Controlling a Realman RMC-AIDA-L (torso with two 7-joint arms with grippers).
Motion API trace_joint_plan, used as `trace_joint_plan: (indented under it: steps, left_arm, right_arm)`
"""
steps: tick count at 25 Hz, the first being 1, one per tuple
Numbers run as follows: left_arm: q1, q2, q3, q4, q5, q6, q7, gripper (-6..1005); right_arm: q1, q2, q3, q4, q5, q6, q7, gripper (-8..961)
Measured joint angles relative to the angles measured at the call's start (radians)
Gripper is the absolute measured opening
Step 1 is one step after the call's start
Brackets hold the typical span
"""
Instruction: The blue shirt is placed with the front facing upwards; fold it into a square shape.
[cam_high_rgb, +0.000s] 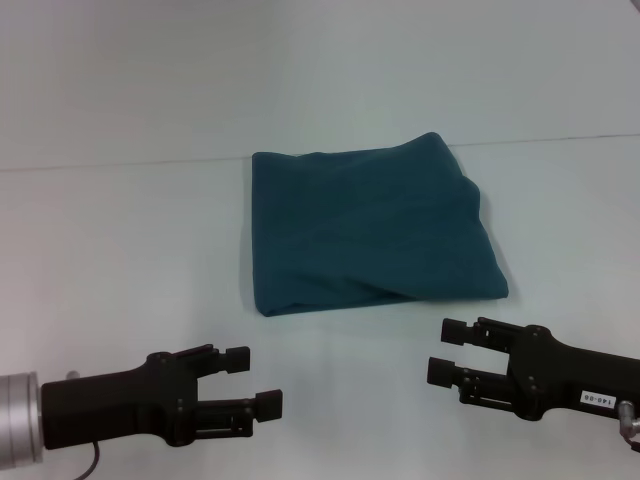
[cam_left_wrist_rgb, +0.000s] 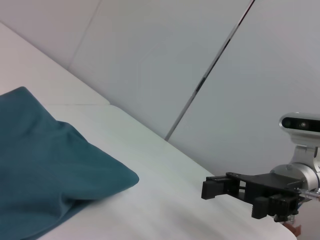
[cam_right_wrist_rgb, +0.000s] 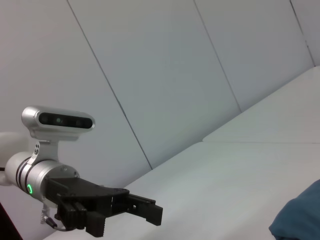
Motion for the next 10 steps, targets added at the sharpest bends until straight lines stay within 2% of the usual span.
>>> trace_joint_plan:
  steps: [10]
  left_arm:
    - [0.002, 0.000, -0.014, 0.000, 0.009, 0.008, 0.004, 946]
  right_arm:
    - [-0.008, 0.000, 0.002, 0.002, 0.002, 0.009, 0.000, 759]
